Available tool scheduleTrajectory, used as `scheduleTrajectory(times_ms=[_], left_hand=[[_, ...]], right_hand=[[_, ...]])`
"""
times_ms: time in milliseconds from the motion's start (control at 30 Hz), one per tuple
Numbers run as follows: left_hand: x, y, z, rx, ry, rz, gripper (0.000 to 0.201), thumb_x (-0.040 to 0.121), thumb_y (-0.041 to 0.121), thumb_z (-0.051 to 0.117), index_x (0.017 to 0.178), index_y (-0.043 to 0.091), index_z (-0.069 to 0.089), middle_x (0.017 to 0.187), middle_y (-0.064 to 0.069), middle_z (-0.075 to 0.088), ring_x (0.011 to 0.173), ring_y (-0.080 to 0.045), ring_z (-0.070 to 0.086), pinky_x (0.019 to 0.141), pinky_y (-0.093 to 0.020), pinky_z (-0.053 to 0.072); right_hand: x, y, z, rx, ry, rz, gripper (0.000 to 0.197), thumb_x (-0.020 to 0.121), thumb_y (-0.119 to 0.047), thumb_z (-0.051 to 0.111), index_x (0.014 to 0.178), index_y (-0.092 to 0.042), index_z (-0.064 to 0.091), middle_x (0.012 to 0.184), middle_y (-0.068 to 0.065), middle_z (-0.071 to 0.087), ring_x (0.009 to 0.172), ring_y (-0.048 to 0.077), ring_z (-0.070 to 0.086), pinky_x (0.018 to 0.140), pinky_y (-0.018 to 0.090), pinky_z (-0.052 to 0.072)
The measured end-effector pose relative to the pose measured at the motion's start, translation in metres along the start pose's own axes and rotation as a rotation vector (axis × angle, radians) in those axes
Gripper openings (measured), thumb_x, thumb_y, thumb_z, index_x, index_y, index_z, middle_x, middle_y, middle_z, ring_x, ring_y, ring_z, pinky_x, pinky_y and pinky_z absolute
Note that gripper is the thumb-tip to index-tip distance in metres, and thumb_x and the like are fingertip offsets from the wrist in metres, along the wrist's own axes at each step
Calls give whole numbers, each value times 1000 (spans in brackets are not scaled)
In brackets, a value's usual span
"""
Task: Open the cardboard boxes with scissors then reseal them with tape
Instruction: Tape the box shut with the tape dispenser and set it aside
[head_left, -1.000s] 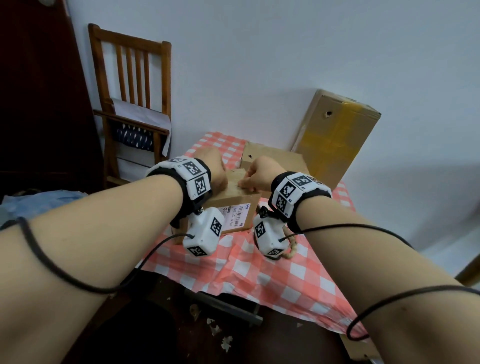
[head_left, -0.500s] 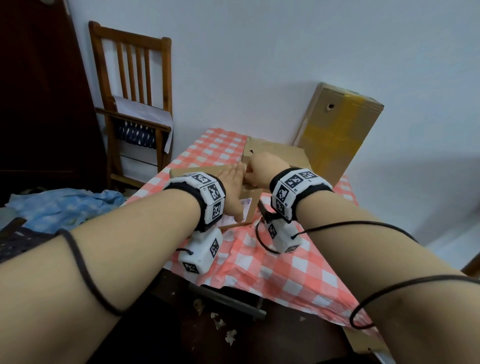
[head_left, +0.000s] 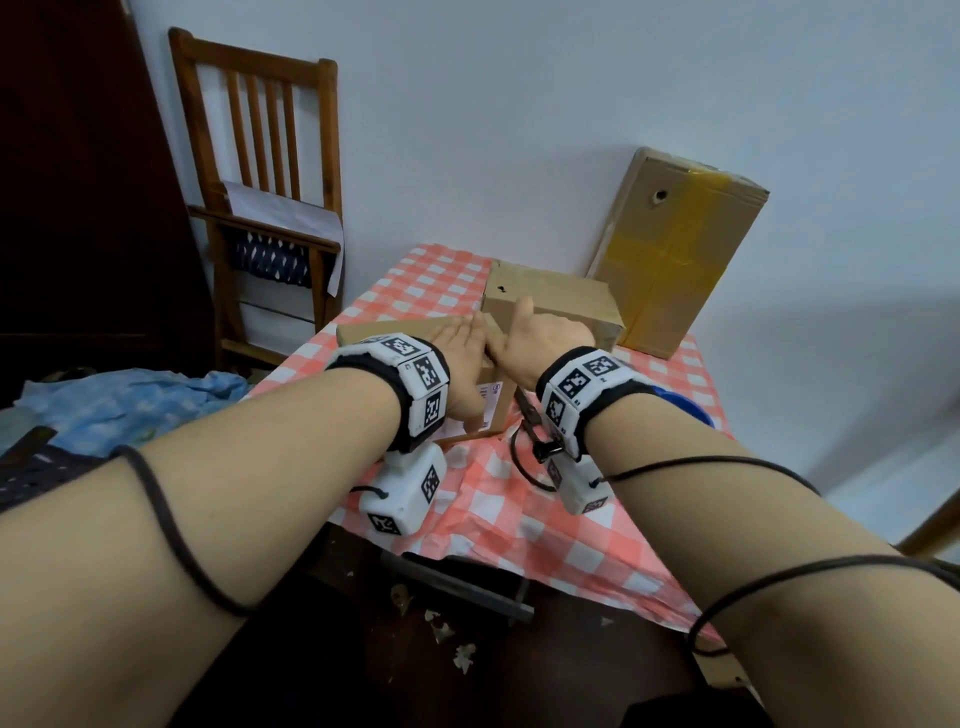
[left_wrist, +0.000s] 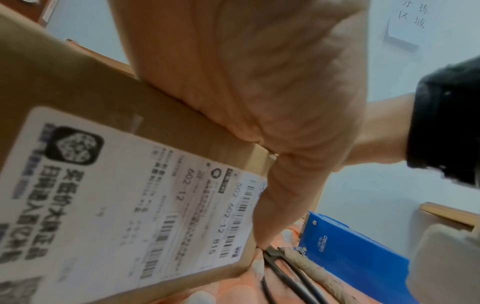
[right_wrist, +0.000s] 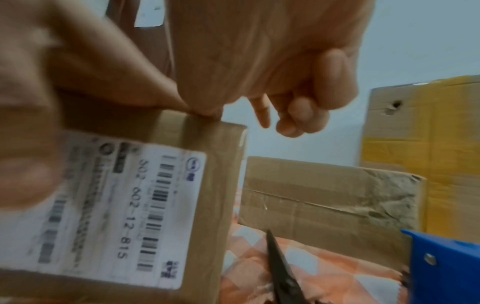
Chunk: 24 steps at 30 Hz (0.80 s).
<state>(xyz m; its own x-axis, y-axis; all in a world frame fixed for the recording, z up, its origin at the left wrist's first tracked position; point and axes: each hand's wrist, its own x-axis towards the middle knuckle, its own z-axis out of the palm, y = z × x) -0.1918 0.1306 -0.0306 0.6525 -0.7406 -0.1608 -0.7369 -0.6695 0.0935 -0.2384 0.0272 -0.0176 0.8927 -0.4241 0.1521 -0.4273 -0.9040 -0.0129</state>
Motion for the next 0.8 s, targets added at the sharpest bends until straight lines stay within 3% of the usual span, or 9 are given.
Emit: scheduleTrajectory(times_ms=[67,133,200,233,367,467,533,667,800], left_hand=[[-3,2,-1,30,-15,8,119,77,38,75,150,1,-12,159,-16,-12,148,-27,-9,120,-34,0],[-3,3,-1,51,-11,13,115,79,39,73,151,2,-9,159,-16,-10,148,-26,-8,120,-34,0],[-3,1,-2,62,-17,19,113,78,40,73,152,4,-5,160,-15,-8,148,-26,-6,120,-36,2],[-3,1,-3,68,-13,21,112,78,41,73,152,5,-3,160,-15,-7,148,-26,-5,120,-36,3],[-4,3,-5,62,1,-17,113,76,48,72,151,2,2,159,-17,-1,147,-29,-2,120,-37,2],[-8,2,-11,-15,-18,-97,117,76,49,71,150,1,-5,157,-23,-14,146,-33,-12,118,-39,-3],[-9,2,-14,-49,-47,-97,112,80,48,68,151,2,-7,156,-24,-15,146,-35,-12,118,-41,-4],[-4,0,-13,-47,-71,-100,110,81,50,65,150,-1,-4,157,-24,-13,146,-35,-10,118,-41,-4],[-3,-1,-14,-32,-50,-95,110,78,50,68,150,-1,2,158,-23,-2,146,-34,-1,118,-40,3]], right_hand=[[3,9,0,41,-66,100,47,99,-48,33,119,-5,40,100,14,64,95,34,63,68,38,43],[6,20,2,133,-165,168,31,97,-23,43,118,0,45,114,20,63,104,36,61,78,40,48],[6,27,4,281,-189,197,19,96,-12,42,94,1,56,110,23,65,96,36,64,79,39,50],[5,27,3,383,-163,200,26,97,-16,40,83,-1,56,108,22,66,91,35,64,78,38,50],[6,8,2,545,-191,176,51,95,-49,42,81,-3,58,99,17,66,91,33,64,79,38,53],[9,-4,9,490,-217,125,46,98,-41,43,80,-1,58,99,20,66,90,35,62,69,32,44],[8,-3,13,430,-167,142,42,101,-31,40,97,4,63,101,20,64,91,33,60,69,29,40],[9,-2,10,454,-95,177,41,102,-17,31,104,7,63,109,21,65,100,33,61,75,30,42],[9,-1,12,512,-134,167,46,99,-38,38,94,1,61,97,18,64,89,32,60,70,30,41]])
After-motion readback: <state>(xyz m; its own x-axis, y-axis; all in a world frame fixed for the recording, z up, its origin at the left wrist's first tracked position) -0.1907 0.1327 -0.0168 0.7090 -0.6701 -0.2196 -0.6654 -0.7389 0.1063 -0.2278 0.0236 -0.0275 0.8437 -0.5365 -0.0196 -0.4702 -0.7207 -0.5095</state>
